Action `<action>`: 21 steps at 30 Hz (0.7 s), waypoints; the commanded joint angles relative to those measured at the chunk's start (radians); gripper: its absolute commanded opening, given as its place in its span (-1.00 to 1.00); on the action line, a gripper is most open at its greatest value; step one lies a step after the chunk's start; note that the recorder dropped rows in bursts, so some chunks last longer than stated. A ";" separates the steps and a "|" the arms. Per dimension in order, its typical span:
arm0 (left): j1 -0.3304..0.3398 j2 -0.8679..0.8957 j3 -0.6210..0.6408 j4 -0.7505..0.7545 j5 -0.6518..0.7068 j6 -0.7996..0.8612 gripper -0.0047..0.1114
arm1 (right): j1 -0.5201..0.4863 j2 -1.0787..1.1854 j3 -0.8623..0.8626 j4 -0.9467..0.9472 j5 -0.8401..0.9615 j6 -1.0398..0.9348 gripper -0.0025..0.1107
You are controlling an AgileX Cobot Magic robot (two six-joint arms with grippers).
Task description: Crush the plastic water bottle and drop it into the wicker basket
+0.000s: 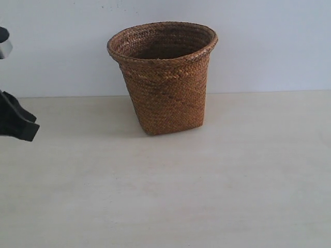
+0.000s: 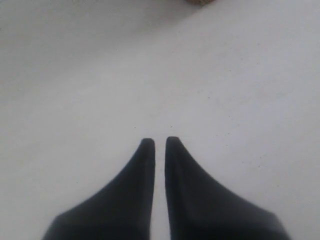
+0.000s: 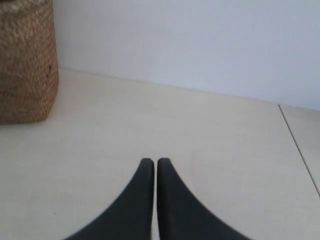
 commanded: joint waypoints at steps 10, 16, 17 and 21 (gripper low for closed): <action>0.001 -0.435 0.379 -0.066 -0.413 -0.056 -0.84 | -0.005 -0.404 0.226 0.088 -0.151 -0.003 -0.96; 0.001 -0.614 0.495 -0.066 -0.504 -0.078 -0.84 | -0.005 -0.520 0.325 0.142 -0.138 -0.003 -0.96; 0.001 -0.636 0.516 -0.066 -0.524 -0.078 -0.84 | -0.005 -0.535 0.336 0.146 -0.138 -0.003 -0.96; 0.001 -0.734 0.596 -0.066 -0.595 -0.097 -0.84 | -0.005 -0.601 0.385 0.153 -0.138 -0.003 -0.96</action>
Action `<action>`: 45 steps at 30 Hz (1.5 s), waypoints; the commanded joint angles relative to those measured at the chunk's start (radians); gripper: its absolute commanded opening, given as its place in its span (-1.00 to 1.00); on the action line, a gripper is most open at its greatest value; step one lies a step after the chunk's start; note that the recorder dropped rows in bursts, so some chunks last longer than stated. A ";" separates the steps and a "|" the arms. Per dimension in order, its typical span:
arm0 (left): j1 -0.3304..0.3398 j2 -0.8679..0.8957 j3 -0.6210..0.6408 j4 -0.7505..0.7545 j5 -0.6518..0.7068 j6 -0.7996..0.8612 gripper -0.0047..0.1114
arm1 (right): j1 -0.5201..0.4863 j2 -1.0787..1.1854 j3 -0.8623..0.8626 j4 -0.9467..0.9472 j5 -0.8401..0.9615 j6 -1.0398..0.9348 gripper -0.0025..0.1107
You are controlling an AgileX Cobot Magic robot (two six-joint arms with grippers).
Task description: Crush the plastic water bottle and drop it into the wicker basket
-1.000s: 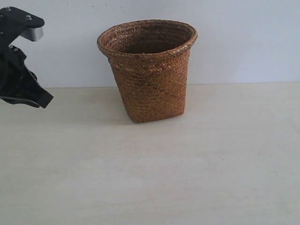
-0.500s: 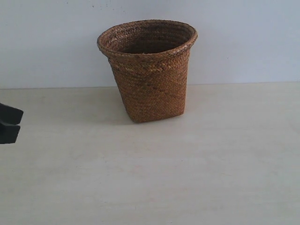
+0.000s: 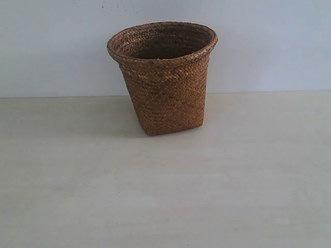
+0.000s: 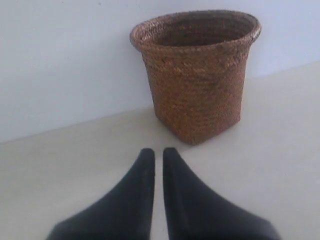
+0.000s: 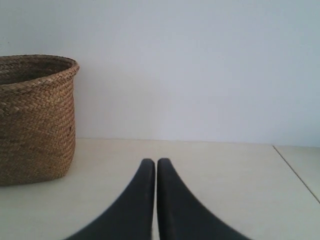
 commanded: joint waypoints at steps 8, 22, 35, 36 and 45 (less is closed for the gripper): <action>0.001 -0.200 0.163 -0.011 -0.138 -0.043 -0.84 | -0.005 -0.080 0.129 0.014 -0.047 -0.018 -0.96; 0.001 -0.208 0.176 -0.008 -0.138 -0.069 -0.84 | -0.005 -0.080 0.149 0.029 -0.046 0.038 -0.96; 0.001 -0.208 0.176 0.002 -0.157 -0.039 -0.84 | -0.005 -0.080 0.149 0.029 -0.046 0.038 -0.96; 0.001 -0.208 0.176 0.002 -0.157 -0.035 -0.84 | -0.005 -0.080 0.149 0.029 -0.046 0.038 -0.96; 0.026 -0.227 0.179 0.008 -0.127 0.026 -0.84 | -0.005 -0.080 0.149 0.029 -0.046 0.038 -0.96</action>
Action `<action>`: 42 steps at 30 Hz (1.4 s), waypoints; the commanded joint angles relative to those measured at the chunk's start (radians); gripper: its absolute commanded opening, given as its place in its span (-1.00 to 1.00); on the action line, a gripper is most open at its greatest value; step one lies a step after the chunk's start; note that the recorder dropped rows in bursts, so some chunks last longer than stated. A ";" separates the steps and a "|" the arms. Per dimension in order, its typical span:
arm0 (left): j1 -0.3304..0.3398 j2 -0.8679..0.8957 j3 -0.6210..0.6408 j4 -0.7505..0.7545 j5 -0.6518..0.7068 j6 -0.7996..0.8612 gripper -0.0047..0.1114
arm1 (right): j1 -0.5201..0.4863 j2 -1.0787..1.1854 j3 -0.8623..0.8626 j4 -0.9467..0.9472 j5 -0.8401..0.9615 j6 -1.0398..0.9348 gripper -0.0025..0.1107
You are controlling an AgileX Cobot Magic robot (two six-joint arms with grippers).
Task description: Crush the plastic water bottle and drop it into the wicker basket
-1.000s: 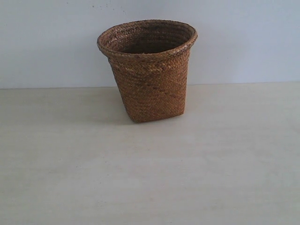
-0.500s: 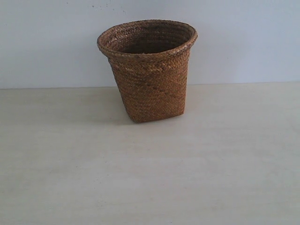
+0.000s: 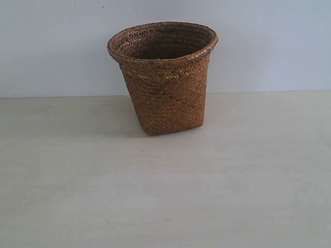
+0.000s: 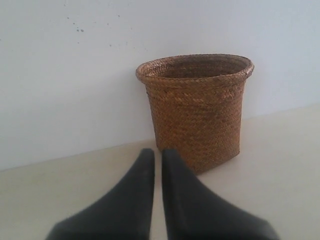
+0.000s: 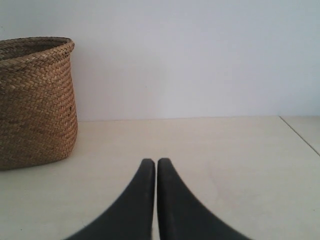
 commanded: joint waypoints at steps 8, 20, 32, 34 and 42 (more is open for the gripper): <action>0.188 -0.102 0.010 0.005 0.079 0.015 -0.84 | -0.005 -0.004 0.003 0.001 -0.010 0.001 -0.96; 0.280 -0.269 0.072 0.008 0.178 -0.035 -0.84 | -0.005 -0.004 0.003 0.001 -0.010 0.001 -0.96; 0.307 -0.297 0.171 0.006 0.183 -0.105 -0.84 | -0.005 -0.004 0.003 0.001 -0.010 0.001 -0.96; 0.307 -0.297 0.171 0.008 0.228 -0.105 -0.84 | -0.005 -0.004 0.003 0.001 -0.010 0.001 -0.96; 0.307 -0.297 0.171 0.008 0.308 -0.114 -0.84 | -0.005 -0.004 0.003 0.001 -0.010 0.001 -0.96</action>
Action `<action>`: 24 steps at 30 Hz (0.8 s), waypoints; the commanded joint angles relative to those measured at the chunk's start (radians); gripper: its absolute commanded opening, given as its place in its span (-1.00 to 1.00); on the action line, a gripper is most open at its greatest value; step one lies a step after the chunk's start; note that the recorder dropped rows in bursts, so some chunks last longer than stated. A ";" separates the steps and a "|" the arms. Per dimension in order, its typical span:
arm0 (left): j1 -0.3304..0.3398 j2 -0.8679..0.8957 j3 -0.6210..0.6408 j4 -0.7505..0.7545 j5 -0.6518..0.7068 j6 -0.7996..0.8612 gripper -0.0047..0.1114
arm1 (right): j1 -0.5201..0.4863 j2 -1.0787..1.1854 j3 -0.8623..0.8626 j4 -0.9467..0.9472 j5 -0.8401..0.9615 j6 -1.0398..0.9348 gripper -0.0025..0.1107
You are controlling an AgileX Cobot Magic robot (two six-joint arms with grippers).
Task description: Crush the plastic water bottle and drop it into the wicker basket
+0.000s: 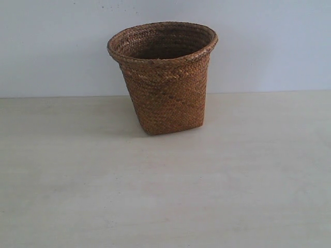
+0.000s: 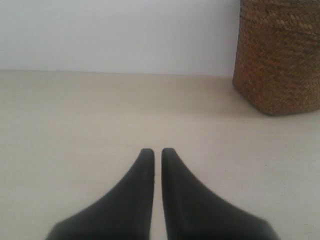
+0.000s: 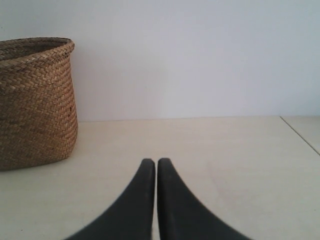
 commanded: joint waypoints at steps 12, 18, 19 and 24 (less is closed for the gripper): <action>0.003 -0.003 0.004 0.001 -0.002 -0.007 -0.84 | -0.005 -0.004 0.003 -0.001 -0.023 0.001 -0.96; 0.003 -0.003 0.004 0.001 0.001 -0.007 -0.84 | -0.005 -0.004 0.003 -0.001 -0.023 0.001 -0.96; 0.003 -0.003 0.004 0.001 0.001 -0.007 -0.84 | -0.005 -0.004 0.003 -0.001 -0.023 0.001 -0.96; 0.003 -0.003 0.004 0.001 0.001 -0.007 -0.84 | -0.005 -0.004 0.003 -0.001 -0.023 0.001 -0.96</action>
